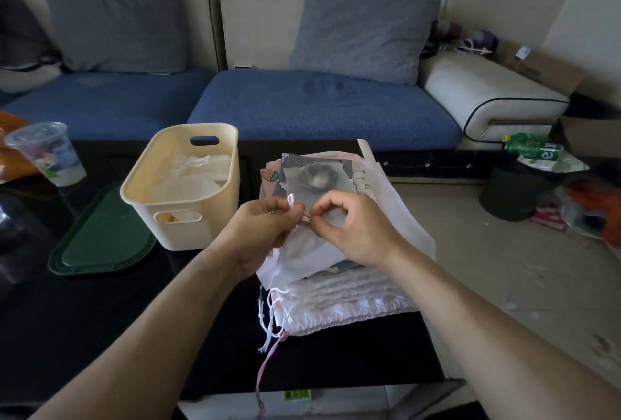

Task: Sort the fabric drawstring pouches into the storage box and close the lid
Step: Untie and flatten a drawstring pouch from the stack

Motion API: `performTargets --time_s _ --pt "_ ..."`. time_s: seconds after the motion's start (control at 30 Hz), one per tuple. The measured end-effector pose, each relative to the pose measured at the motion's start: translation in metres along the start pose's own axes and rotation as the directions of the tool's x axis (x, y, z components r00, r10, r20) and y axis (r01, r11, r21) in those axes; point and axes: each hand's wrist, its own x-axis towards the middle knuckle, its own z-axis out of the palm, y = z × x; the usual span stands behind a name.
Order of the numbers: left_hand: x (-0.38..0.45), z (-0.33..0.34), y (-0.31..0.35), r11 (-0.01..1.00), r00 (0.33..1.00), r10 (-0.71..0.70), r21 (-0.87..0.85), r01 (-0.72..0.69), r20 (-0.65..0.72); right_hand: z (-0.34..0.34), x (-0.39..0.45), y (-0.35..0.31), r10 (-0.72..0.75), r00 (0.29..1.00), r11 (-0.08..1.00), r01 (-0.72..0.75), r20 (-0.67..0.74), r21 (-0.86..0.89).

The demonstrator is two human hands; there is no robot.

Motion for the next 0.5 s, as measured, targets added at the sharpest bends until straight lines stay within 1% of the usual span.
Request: performTargets --time_s 0.1,0.13,0.2,0.27,0.37,0.43,0.5 --pt "-0.0015 0.0007 0.0034 0.989 0.995 -0.098 -0.107 0.099 0.010 -0.0023 -0.0008 -0.0006 -0.113 0.989 0.990 0.104 -0.094 -0.100" --pt "-0.0017 0.0008 0.0038 0.984 0.993 -0.116 -0.136 0.117 0.014 -0.0027 -0.0014 -0.0011 -0.146 0.984 0.984 0.134 -0.104 -0.114" --pt "0.0003 -0.0001 0.0031 0.976 0.991 -0.131 -0.175 0.132 0.019 -0.0030 -0.0036 -0.0032 -0.182 0.980 0.977 0.172 -0.079 -0.123" --pt "0.0020 -0.0003 0.0019 0.972 0.988 -0.154 -0.180 0.154 0.011 -0.0034 -0.0054 -0.0047 -0.174 0.984 0.977 0.167 -0.047 -0.130" --pt "0.0036 0.0016 -0.0004 0.964 0.981 -0.194 -0.189 0.187 -0.016 -0.0049 -0.0057 -0.0063 -0.145 0.989 0.981 0.139 -0.035 -0.137" --pt "0.0041 0.0040 -0.0014 0.969 0.984 -0.177 -0.184 0.168 -0.036 -0.0065 -0.0042 -0.0065 -0.128 0.991 0.980 0.122 -0.030 -0.158" --pt "0.0038 0.0067 -0.0018 0.980 0.987 -0.141 -0.152 0.129 -0.073 -0.0076 -0.0036 -0.0062 -0.099 0.995 0.970 0.101 0.017 -0.219"
